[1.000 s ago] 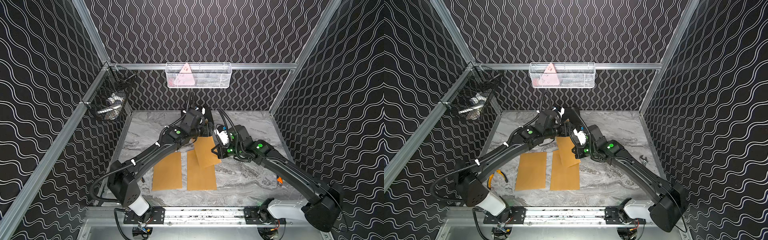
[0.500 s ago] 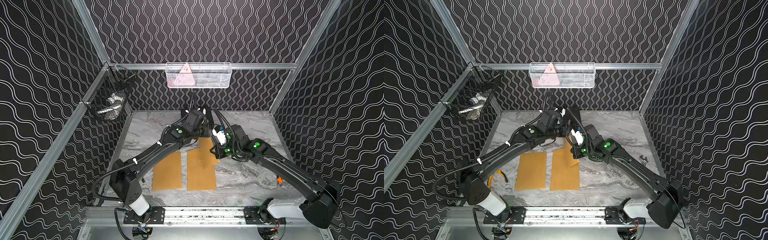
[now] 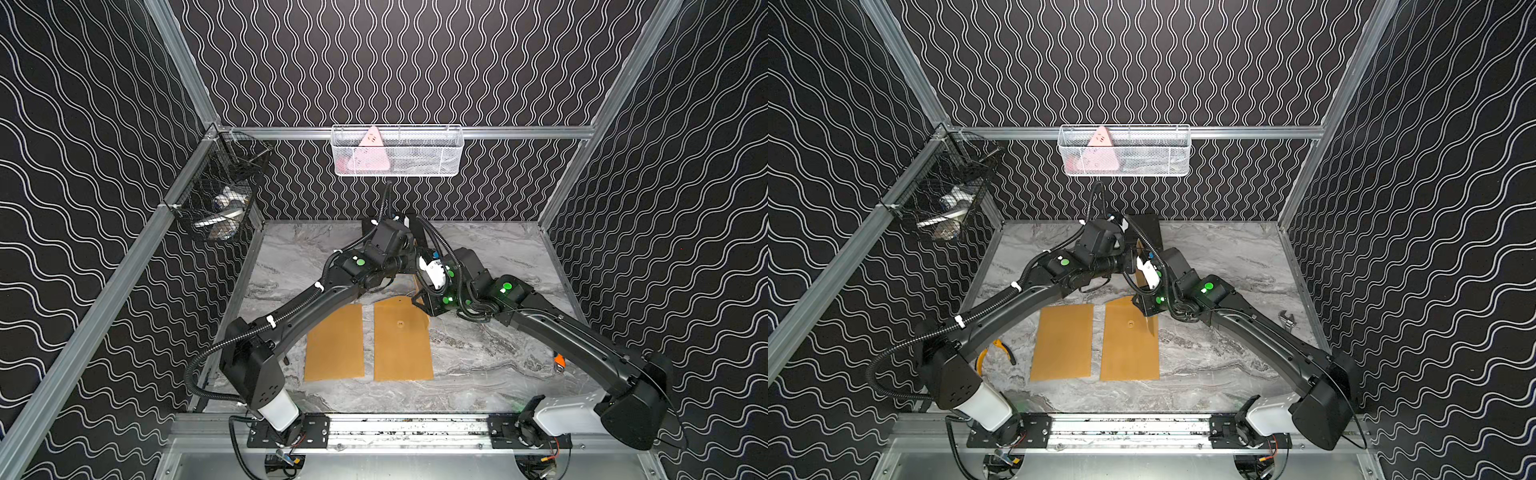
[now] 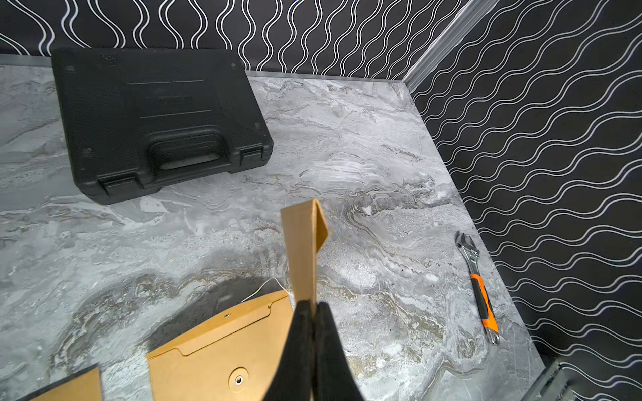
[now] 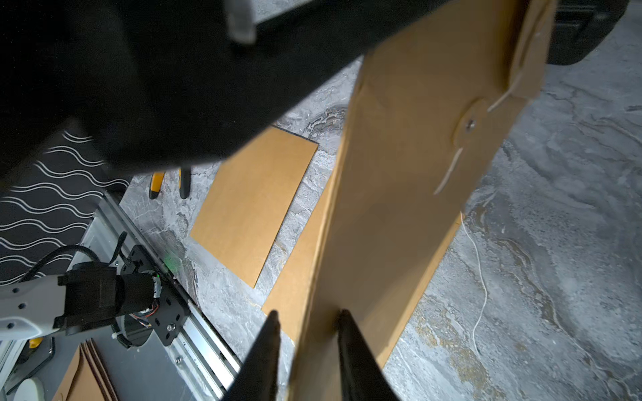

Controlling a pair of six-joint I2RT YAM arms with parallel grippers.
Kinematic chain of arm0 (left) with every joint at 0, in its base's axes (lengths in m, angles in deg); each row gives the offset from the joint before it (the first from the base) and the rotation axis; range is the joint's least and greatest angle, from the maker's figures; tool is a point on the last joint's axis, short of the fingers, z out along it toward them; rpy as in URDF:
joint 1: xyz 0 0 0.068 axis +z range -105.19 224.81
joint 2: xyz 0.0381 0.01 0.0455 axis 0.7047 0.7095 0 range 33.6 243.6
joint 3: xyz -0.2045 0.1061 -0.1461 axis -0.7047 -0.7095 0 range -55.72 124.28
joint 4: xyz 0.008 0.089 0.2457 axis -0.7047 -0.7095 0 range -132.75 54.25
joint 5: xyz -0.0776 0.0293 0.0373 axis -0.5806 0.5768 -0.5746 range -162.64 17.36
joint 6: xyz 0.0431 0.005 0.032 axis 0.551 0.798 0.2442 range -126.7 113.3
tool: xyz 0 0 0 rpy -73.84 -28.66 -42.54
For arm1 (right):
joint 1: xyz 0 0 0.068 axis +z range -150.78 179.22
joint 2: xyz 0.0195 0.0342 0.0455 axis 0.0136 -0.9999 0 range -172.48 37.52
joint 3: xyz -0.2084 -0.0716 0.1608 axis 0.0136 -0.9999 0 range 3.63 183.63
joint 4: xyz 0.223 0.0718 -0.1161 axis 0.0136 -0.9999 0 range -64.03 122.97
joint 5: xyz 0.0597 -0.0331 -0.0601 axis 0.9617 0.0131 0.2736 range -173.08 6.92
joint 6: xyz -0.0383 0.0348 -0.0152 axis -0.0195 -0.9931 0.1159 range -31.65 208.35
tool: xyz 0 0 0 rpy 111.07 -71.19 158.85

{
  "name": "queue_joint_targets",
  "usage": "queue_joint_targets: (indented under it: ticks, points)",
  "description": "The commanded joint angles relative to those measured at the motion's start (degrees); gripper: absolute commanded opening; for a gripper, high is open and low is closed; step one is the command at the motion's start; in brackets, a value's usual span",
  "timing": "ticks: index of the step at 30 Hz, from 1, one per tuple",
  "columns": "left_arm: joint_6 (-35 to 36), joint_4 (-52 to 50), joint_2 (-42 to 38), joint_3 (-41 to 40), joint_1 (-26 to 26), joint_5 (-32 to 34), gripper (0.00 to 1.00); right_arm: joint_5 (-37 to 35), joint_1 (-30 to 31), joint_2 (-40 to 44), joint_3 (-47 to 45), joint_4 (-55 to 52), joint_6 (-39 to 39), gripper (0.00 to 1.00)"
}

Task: Open the file bag
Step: Pick up the file bag from the center of the board.

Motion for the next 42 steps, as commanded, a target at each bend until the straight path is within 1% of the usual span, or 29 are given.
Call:
queue_joint_targets:
  ticks: [1,4,10,14,17,18,20,22,27,32,36,42]
  points:
    - [0.68,0.92,-0.26,-0.17,0.16,1.24,0.0,-0.25,0.74,-0.05,0.52,1.25,0.19,0.4]
    - [0.4,1.97,-0.48,-0.39,0.55,1.29,0.0,0.32,1.34,0.58,-0.01,1.72,-0.42,0.51]
    - [-1.64,6.51,-1.68,-3.03,5.0,-2.92,0.0,2.95,1.59,4.42,-3.49,4.54,-2.3,0.61]
    - [-3.08,10.38,-3.38,-6.28,8.41,-6.83,0.0,2.74,1.58,7.12,-5.76,5.89,-3.36,0.63]
    - [-4.34,14.66,-5.54,-10.09,9.97,-10.36,0.0,-0.83,1.43,8.36,-6.44,5.99,-4.36,0.64]
    - [-4.8,16.5,-6.43,-11.81,10.3,-11.51,0.0,-2.2,1.15,8.58,-8.0,6.07,-4.67,0.64]
    - [-5.49,19.49,-8.16,-14.74,10.65,-13.71,0.0,-2.2,-0.7,8.53,-8.84,6.48,-5.4,0.64]
    - [-6.39,22.23,-9.86,-17.95,11.02,-15.38,0.0,0.16,-3.55,8.38,-9.77,7.7,-6.28,0.64]
    - [-9.33,30.47,-14.51,-26.31,12.58,-20.74,0.0,10.27,-14.15,8.77,-13.69,14.07,-10.31,0.6]
    - [-12.35,39.4,-17.72,-33.14,14.13,-25.23,0.0,18.84,-22.27,8.07,-15.95,19.57,-12.75,0.57]
    - [-17.17,47.45,-18.24,-37.81,15.53,-28.8,0.0,23.7,-25.68,5.6,-16.55,23.58,-14.55,0.56]
    - [-24.07,58.24,-16.3,-42.11,16.34,-31.82,0.0,29.43,-28.26,1.1,-17.25,29.51,-16.83,0.56]
